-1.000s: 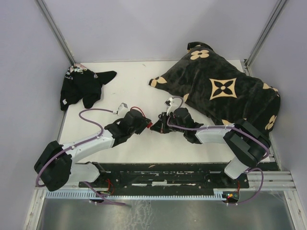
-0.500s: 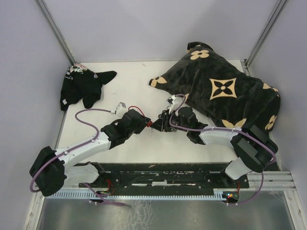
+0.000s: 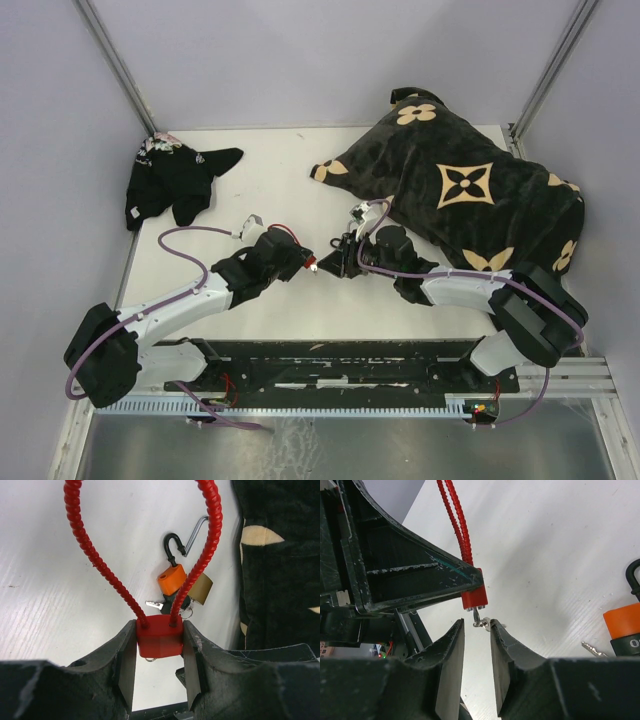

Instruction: Unlock with the key

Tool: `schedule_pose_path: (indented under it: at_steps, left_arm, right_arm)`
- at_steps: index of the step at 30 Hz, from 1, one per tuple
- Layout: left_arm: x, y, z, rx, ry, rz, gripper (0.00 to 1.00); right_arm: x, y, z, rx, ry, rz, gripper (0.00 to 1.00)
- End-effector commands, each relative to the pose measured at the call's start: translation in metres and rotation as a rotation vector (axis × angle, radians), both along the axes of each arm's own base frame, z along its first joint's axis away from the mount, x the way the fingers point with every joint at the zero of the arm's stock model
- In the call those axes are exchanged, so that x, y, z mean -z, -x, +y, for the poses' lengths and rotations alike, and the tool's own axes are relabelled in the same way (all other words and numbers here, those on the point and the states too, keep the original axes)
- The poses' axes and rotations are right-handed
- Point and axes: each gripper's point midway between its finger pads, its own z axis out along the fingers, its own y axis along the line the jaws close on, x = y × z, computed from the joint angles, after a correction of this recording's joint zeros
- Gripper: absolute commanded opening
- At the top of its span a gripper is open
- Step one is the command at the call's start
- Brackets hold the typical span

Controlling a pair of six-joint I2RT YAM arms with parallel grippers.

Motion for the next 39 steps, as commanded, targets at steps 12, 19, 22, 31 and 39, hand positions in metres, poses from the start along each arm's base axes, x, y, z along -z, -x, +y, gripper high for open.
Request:
schedule_pose_path:
  at_steps: [12,19,22,31,39]
  left_arm:
    - [-0.031,-0.010,-0.019,0.008,0.121,-0.042,0.03]
    - [-0.029,-0.007,-0.022,0.022,0.138,-0.033,0.03]
    - [-0.026,-0.004,-0.027,0.041,0.155,-0.019,0.03]
    - [-0.023,0.008,-0.044,0.125,0.228,0.018,0.03]
    - [-0.042,0.013,-0.044,0.166,0.365,-0.141,0.03]
  right_arm:
    - [-0.002,0.004,0.017,-0.054,-0.043,-0.023,0.28]
    - [-0.007,0.004,0.019,-0.058,-0.062,-0.031,0.13]
    - [-0.010,0.004,0.021,-0.067,-0.071,-0.033,0.03]
    - [-0.032,-0.008,0.030,-0.068,-0.124,-0.079,0.01]
    - [-0.055,-0.020,0.028,-0.072,-0.257,-0.029,0.02]
